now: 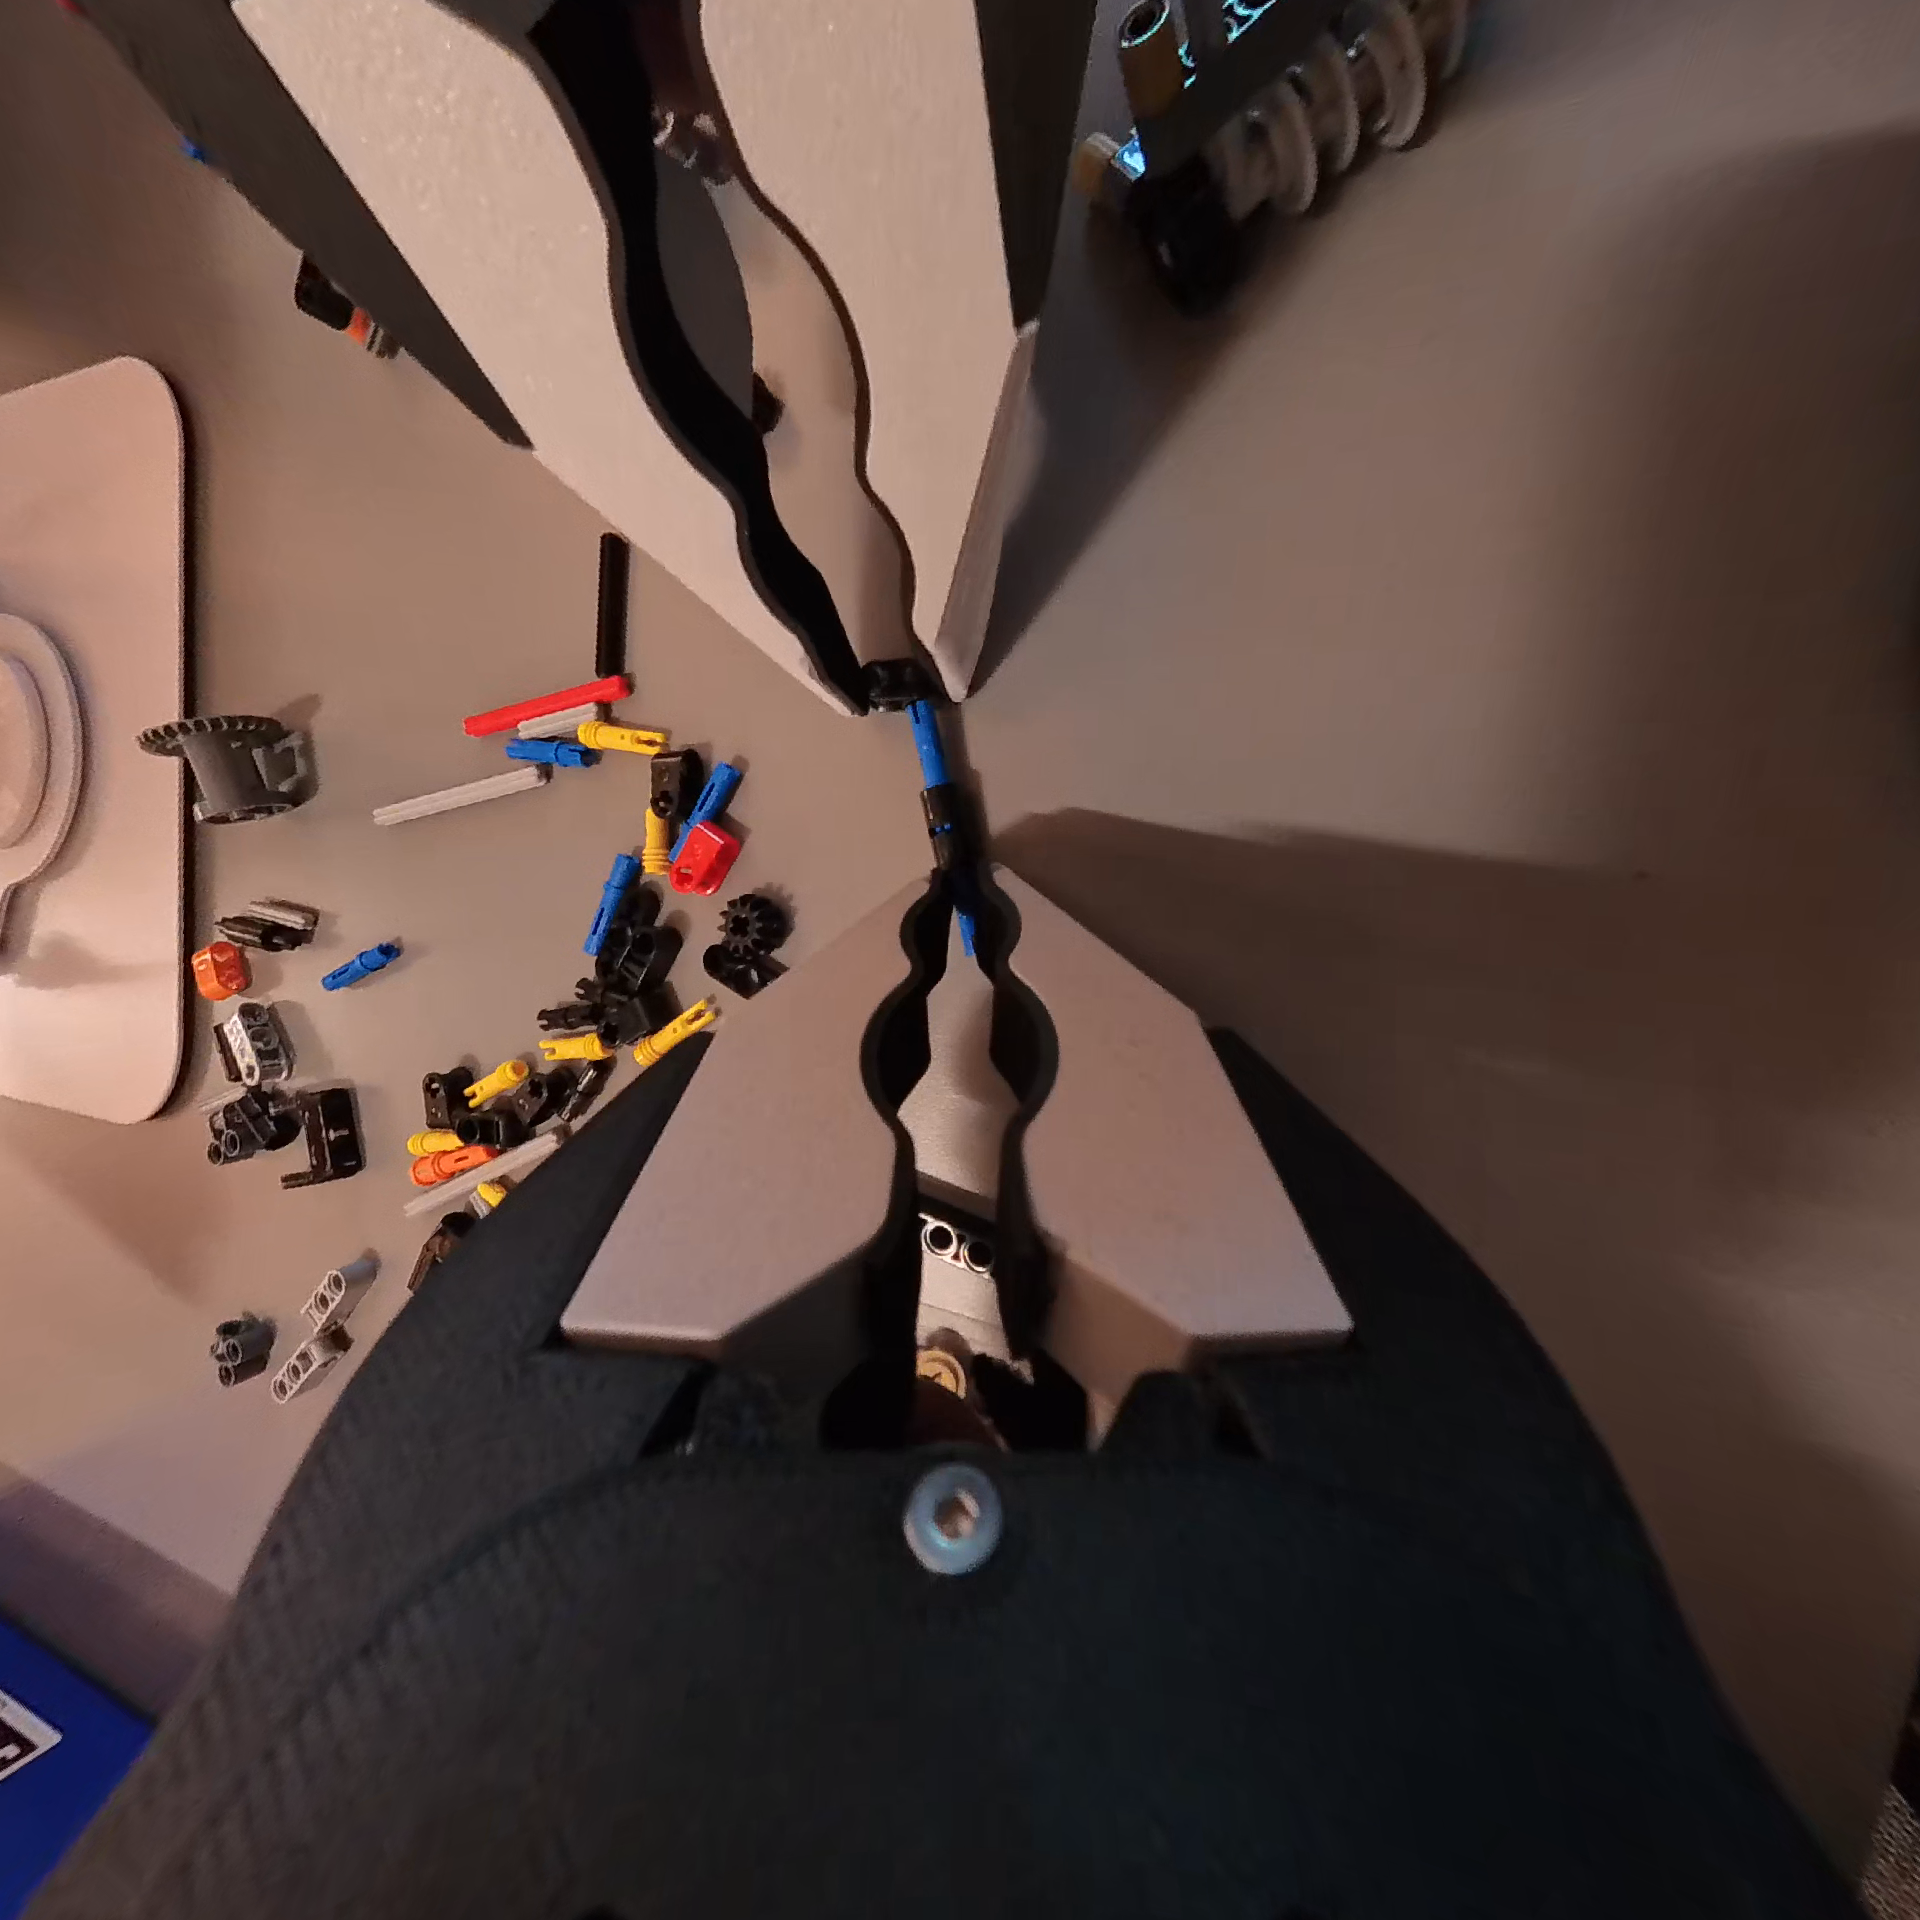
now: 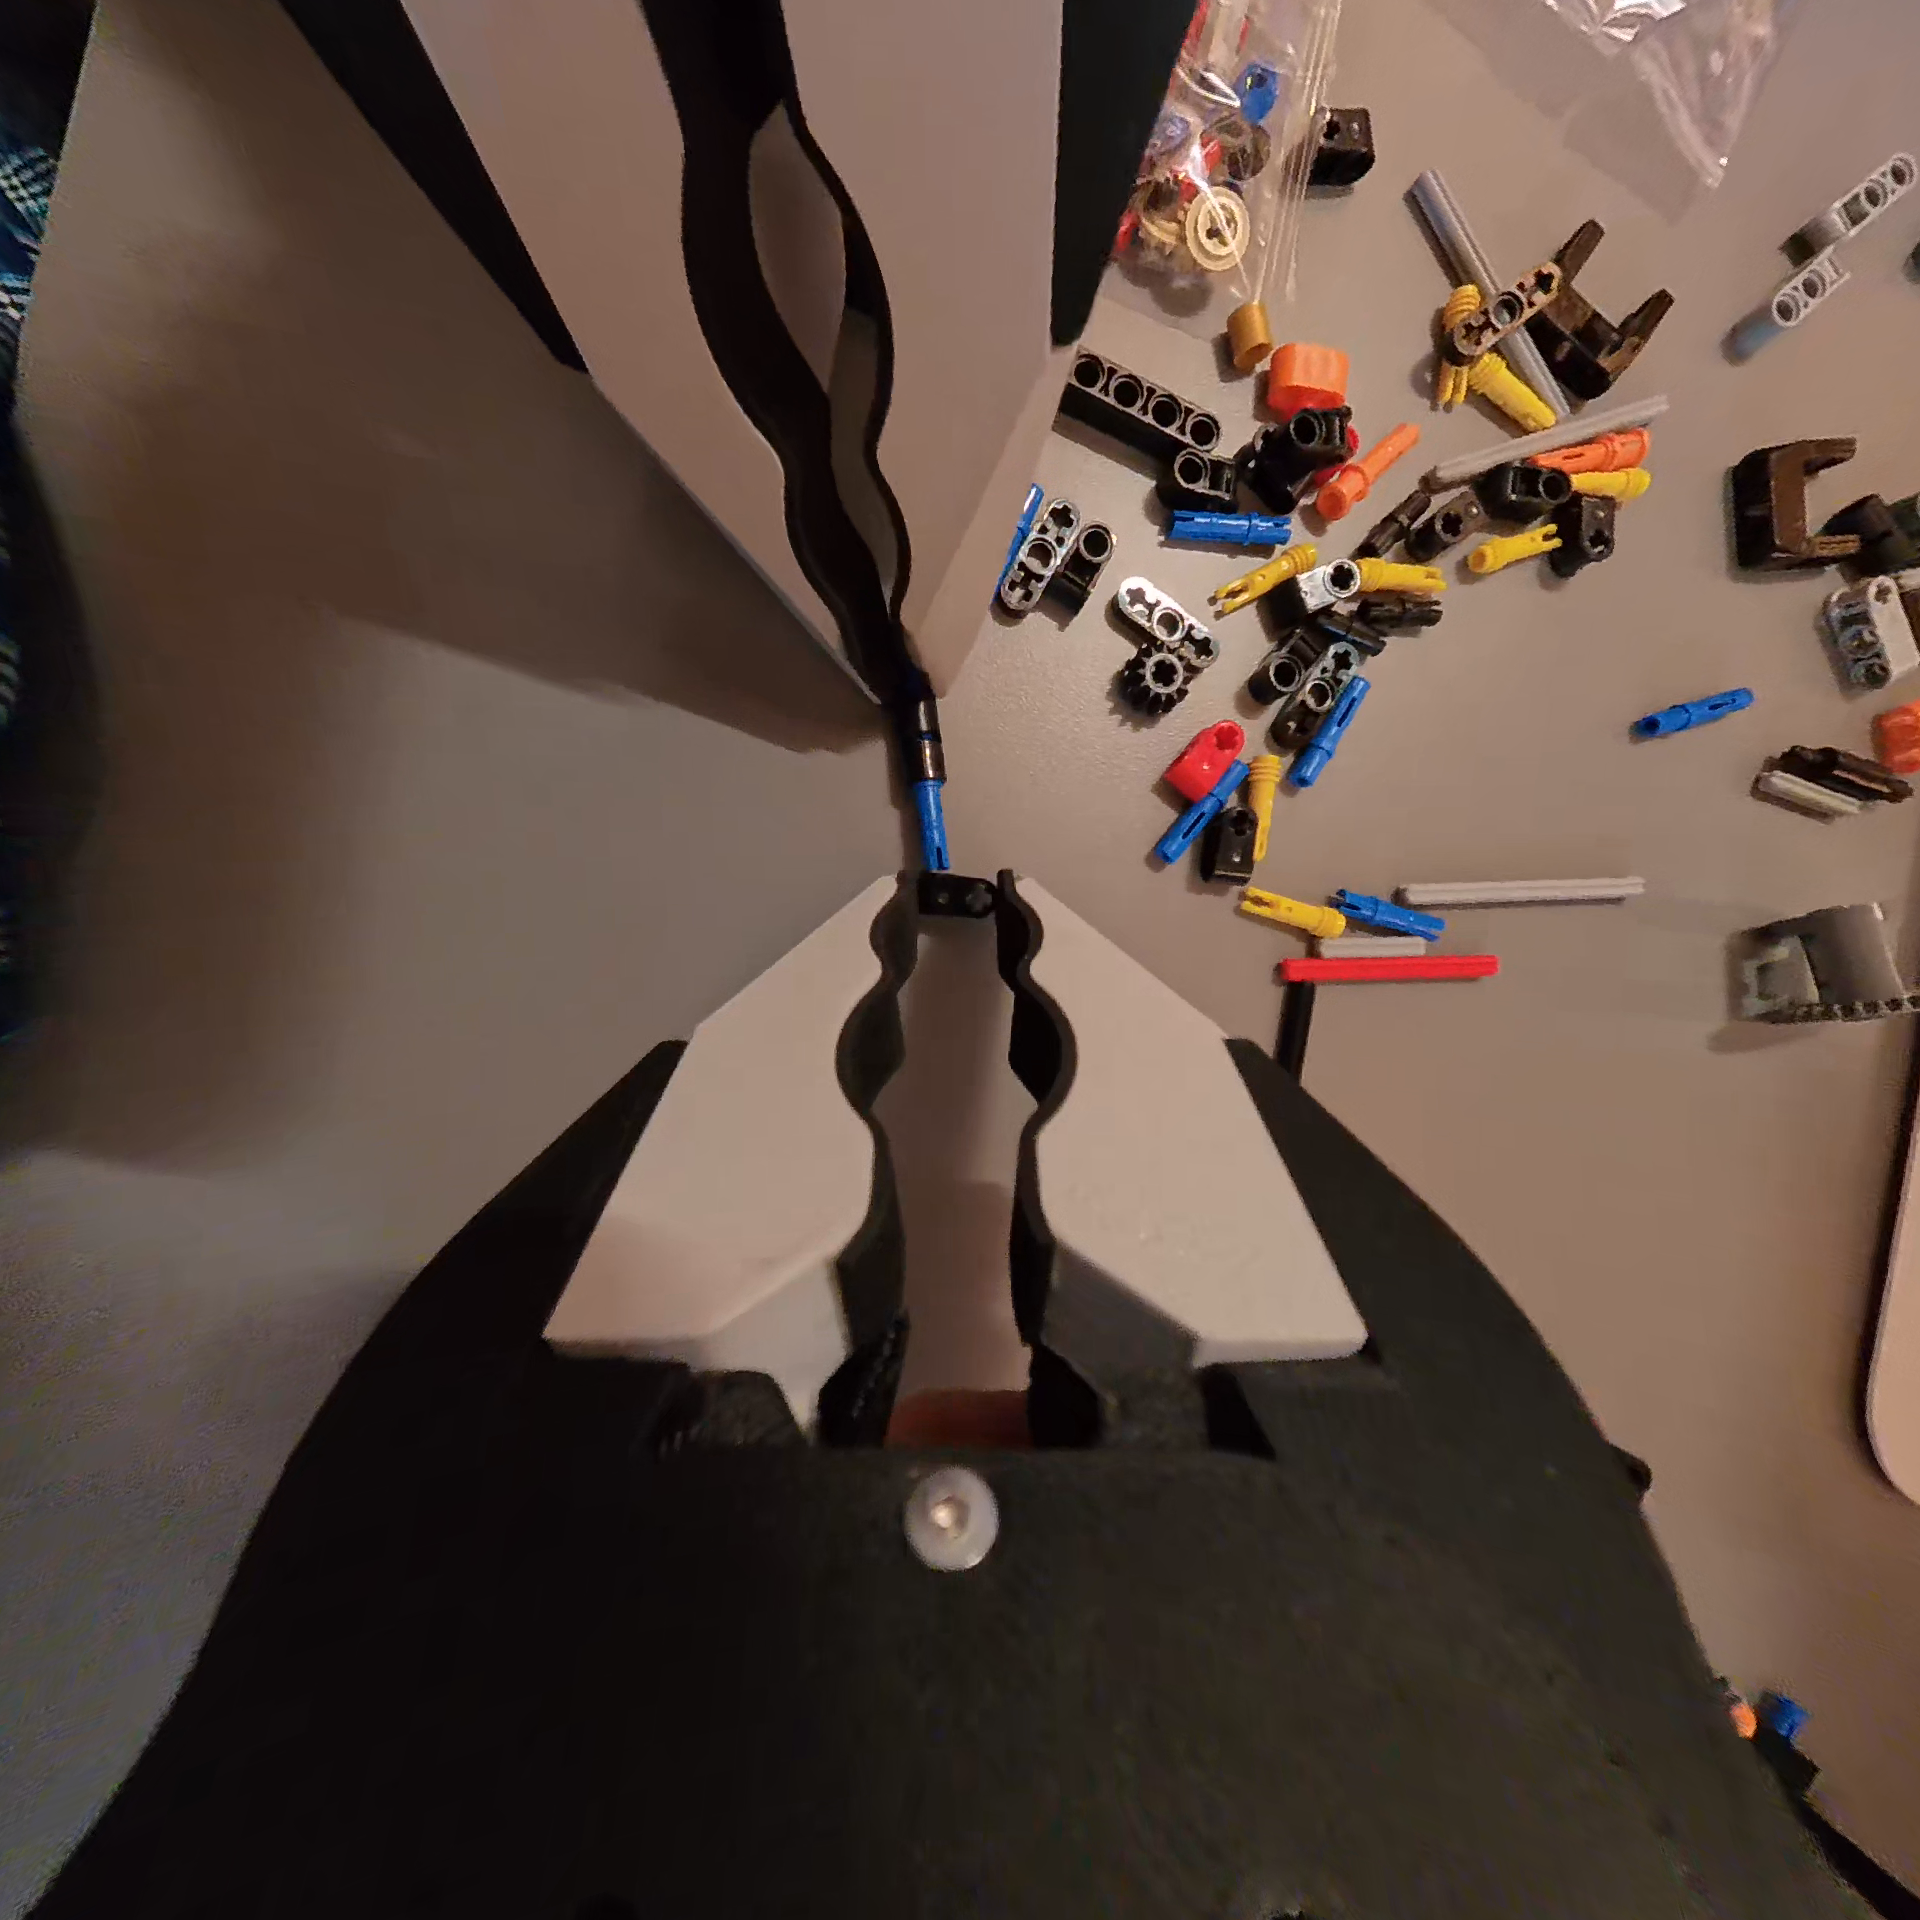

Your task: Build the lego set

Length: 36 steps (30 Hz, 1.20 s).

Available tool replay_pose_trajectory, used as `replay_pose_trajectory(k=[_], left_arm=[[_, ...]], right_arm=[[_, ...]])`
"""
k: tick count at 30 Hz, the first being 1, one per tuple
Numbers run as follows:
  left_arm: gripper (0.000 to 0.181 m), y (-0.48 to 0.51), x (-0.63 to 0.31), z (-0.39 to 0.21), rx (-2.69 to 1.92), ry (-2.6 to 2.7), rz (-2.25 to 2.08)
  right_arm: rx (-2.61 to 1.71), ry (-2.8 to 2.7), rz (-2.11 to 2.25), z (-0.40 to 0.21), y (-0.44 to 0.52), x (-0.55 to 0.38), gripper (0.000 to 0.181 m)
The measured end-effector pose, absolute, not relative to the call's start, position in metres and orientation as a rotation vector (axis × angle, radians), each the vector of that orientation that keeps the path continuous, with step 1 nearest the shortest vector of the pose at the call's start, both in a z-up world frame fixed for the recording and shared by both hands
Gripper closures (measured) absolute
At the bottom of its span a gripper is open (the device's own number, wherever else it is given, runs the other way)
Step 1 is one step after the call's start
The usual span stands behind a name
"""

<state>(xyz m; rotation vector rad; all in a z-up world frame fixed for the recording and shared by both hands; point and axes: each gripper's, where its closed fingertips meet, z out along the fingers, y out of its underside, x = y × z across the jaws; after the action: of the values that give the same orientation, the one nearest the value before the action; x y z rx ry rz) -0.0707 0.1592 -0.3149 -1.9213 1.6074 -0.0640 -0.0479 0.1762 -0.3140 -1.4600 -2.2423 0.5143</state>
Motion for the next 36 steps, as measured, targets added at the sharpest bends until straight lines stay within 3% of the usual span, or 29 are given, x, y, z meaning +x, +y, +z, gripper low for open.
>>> replay_pose_trajectory(k=[36], left_arm=[[0.18, 0.1618, -0.0696, -0.3147, -1.874, 1.685, -0.041]], right_arm=[[-1.327, -2.301, 0.558, -0.3137, 0.1761, -0.0488, 0.17]])
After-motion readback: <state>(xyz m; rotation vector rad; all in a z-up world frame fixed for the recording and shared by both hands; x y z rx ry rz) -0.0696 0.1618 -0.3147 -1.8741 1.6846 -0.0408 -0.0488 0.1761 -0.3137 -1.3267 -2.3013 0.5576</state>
